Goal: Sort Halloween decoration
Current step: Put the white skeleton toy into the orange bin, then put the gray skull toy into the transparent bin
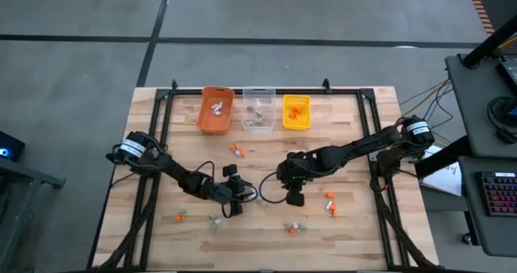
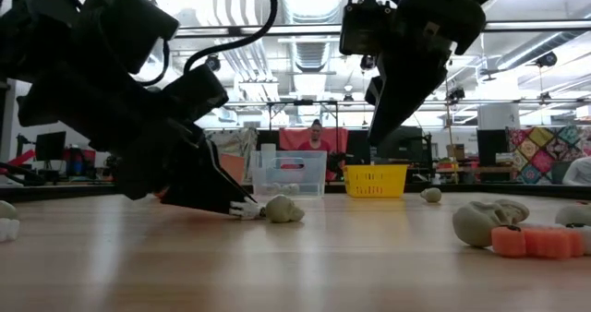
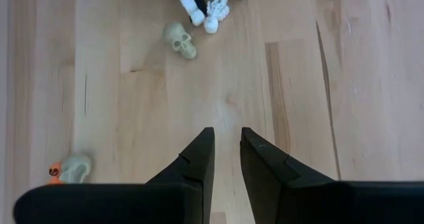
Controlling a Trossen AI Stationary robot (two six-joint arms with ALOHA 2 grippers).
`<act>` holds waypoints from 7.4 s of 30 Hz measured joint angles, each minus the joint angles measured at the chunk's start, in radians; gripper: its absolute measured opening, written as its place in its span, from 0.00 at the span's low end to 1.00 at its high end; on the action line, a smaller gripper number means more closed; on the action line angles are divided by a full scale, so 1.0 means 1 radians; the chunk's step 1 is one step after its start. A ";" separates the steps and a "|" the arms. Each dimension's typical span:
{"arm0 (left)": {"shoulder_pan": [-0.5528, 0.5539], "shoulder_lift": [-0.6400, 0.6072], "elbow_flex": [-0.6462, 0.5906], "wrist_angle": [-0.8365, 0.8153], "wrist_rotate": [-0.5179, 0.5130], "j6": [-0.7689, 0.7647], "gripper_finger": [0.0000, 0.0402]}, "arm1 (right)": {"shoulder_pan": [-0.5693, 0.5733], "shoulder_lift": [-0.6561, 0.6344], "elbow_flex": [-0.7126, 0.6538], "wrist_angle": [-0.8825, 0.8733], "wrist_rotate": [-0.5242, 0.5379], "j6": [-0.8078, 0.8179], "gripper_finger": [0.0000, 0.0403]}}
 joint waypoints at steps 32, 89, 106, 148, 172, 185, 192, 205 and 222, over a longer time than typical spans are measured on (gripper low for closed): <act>0.000 -0.001 0.022 -0.005 -0.010 0.015 0.01 | -0.002 0.001 0.000 0.014 0.058 -0.031 0.16; 0.927 -0.498 0.152 -1.061 -0.007 0.118 0.14 | -0.002 0.002 0.001 0.138 0.107 -0.110 0.16; 0.748 -0.671 0.151 -1.066 -0.008 0.080 0.18 | -0.025 -0.011 0.001 0.087 0.104 0.087 0.16; 0.227 -0.758 0.114 -0.885 -0.009 0.115 0.18 | -0.339 -0.064 -0.036 -0.461 0.251 0.601 0.40; 0.227 -0.758 0.114 -0.883 -0.009 0.082 0.18 | -0.338 -0.064 -0.235 -0.179 0.252 0.644 0.40; 0.227 -0.758 0.114 -0.876 -0.009 0.047 0.18 | -0.338 -0.065 -0.278 -0.124 0.253 0.588 0.20; 0.213 -0.758 0.114 -0.874 -0.009 0.011 0.18 | -0.338 -0.073 -0.279 -0.121 0.241 0.553 0.14; 0.072 -0.768 0.109 -0.814 -0.084 0.009 0.18 | -0.337 -0.292 -0.243 -0.118 0.124 0.458 0.13; 0.031 -0.780 0.109 -0.680 -0.145 0.021 0.18 | -0.389 -0.220 -0.237 0.723 0.156 0.166 0.13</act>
